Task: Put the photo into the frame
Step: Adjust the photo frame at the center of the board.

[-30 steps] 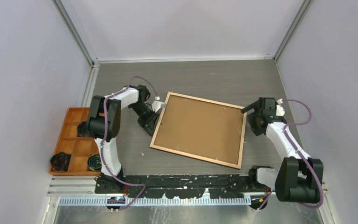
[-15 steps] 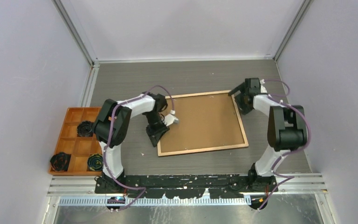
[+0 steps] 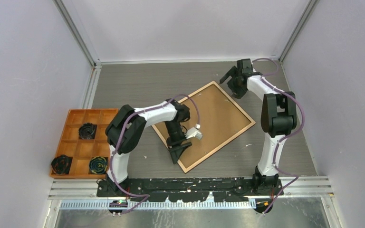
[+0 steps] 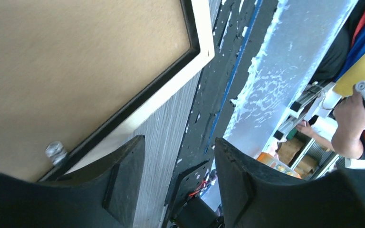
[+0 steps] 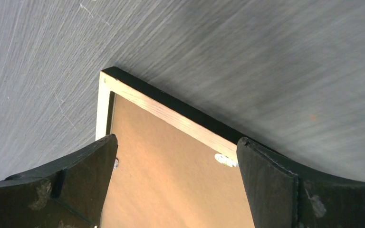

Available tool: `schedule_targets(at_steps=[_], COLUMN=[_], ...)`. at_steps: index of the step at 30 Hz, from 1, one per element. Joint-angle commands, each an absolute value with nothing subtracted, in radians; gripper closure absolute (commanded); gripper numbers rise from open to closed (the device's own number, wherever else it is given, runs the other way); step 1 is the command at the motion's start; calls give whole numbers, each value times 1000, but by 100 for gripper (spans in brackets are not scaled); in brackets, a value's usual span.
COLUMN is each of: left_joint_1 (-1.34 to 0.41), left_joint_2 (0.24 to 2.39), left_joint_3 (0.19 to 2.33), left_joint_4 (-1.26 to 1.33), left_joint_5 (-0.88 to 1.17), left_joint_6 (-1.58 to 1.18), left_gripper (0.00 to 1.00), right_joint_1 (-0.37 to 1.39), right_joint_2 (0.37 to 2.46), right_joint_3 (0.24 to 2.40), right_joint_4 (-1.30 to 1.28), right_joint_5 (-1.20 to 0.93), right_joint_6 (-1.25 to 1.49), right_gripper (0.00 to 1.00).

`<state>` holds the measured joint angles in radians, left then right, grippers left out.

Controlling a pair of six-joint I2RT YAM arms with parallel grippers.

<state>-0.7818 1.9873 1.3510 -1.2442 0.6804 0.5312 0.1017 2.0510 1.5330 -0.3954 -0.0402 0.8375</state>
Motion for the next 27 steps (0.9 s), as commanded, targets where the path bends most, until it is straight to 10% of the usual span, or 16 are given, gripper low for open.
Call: schedule_targets(at_steps=[1, 12, 27], left_joint_1=[-645, -153, -124], left_joint_2=[1880, 2143, 2282], left_joint_3=[1444, 1922, 1856], left_joint_4=[-1423, -1286, -1177], left_joint_5=[773, 579, 645], left_joint_6=[694, 435, 352], left_gripper=[41, 51, 60], right_joint_1=[31, 17, 23], right_joint_2=[1856, 1363, 983], right_joint_3=[1507, 1031, 516], right_joint_4=[-510, -578, -461], right_joint_5=[99, 92, -177], right_joint_6=[789, 801, 982], right_gripper=[0, 0, 0])
